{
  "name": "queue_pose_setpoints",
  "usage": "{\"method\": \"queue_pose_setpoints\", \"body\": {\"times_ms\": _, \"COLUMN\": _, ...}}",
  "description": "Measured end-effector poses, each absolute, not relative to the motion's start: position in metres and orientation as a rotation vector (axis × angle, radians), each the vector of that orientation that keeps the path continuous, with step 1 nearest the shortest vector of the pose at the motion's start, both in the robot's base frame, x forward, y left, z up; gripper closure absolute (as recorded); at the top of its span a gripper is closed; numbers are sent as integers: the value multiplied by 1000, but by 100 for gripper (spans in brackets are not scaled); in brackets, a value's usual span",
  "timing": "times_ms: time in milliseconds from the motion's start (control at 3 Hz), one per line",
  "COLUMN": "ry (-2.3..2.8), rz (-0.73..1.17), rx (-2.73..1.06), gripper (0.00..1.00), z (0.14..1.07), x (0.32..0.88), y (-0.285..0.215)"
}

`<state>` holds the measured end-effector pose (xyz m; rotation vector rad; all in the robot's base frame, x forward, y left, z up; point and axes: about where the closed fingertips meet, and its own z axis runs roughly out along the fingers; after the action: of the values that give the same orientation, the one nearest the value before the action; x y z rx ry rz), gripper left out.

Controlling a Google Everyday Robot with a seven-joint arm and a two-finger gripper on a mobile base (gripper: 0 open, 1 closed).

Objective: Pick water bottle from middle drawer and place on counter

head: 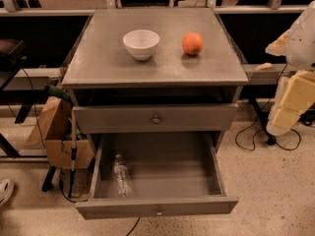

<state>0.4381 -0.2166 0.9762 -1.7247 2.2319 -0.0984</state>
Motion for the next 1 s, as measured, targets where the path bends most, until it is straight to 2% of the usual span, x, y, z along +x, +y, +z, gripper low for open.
{"method": "queue_pose_setpoints", "body": {"times_ms": 1000, "ry": 2318, "rz": -68, "rx": -1572, "gripper": 0, "z": 954, "x": 446, "y": -218}}
